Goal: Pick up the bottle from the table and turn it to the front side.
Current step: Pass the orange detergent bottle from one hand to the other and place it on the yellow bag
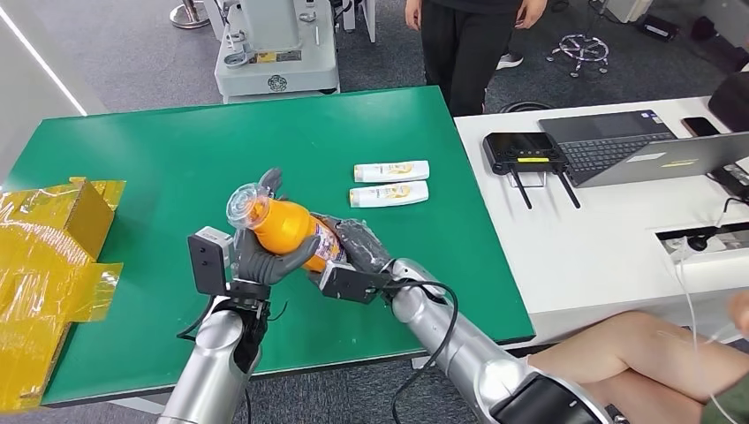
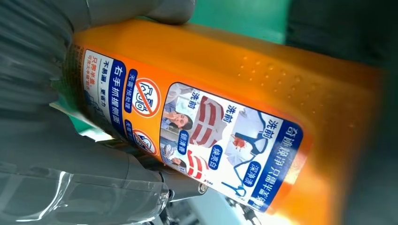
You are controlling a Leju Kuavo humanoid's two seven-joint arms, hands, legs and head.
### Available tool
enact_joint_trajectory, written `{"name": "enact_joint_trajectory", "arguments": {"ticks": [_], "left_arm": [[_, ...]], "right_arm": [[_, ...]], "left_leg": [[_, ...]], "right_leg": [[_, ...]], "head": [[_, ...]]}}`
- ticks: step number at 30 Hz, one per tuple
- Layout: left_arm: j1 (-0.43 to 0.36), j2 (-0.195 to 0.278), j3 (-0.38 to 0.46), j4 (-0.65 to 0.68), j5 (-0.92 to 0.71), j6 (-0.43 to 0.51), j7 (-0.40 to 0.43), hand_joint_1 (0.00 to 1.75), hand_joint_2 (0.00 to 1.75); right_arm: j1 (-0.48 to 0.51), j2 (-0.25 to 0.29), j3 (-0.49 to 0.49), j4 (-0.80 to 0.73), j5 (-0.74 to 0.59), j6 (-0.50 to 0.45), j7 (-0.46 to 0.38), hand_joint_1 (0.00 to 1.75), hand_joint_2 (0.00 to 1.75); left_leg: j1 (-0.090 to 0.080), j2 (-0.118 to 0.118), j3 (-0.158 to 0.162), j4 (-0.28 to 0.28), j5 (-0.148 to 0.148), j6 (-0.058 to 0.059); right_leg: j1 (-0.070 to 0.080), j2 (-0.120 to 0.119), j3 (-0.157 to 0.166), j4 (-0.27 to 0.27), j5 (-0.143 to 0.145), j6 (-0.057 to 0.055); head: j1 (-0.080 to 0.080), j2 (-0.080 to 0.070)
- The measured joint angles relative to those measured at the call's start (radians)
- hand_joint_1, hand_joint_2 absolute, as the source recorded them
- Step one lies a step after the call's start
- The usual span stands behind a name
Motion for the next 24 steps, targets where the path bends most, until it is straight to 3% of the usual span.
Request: {"name": "enact_joint_trajectory", "arguments": {"ticks": [17, 18, 19, 22, 24], "left_arm": [[-0.016, -0.003, -0.003, 0.036, 0.001, 0.014, 0.005, 0.00, 1.75], [-0.016, -0.003, -0.003, 0.037, 0.001, 0.014, 0.005, 0.06, 1.75], [-0.016, -0.003, -0.003, 0.037, 0.002, 0.015, 0.005, 0.40, 1.75], [-0.016, -0.003, -0.003, 0.040, 0.006, 0.021, 0.005, 1.65, 1.75], [-0.014, -0.002, -0.002, 0.041, 0.009, 0.028, 0.005, 1.75, 1.75]], "right_arm": [[-0.020, 0.011, 0.000, 0.022, -0.015, 0.031, -0.027, 1.75, 1.75], [-0.020, 0.011, 0.000, 0.024, -0.015, 0.033, -0.027, 1.75, 1.75], [-0.020, 0.011, -0.001, 0.026, -0.015, 0.034, -0.026, 1.75, 1.75], [-0.020, 0.011, -0.003, 0.032, -0.012, 0.039, -0.009, 1.75, 1.75], [-0.019, 0.011, -0.005, 0.038, -0.005, 0.042, 0.025, 1.75, 1.75]], "left_leg": [[0.000, 0.000, 0.000, 0.000, 0.000, 0.000], [0.000, 0.000, 0.000, 0.000, 0.000, 0.000], [0.000, 0.000, 0.000, 0.000, 0.000, 0.000], [0.000, 0.000, 0.000, 0.000, 0.000, 0.000], [0.000, 0.000, 0.000, 0.000, 0.000, 0.000]], "right_leg": [[0.000, 0.000, 0.000, 0.000, 0.000, 0.000], [0.000, 0.000, 0.000, 0.000, 0.000, 0.000], [0.000, 0.000, 0.000, 0.000, 0.000, 0.000], [0.000, 0.000, 0.000, 0.000, 0.000, 0.000], [0.000, 0.000, 0.000, 0.000, 0.000, 0.000]], "head": [[0.000, 0.000], [0.000, 0.000], [0.000, 0.000], [0.000, 0.000], [0.000, 0.000]]}}
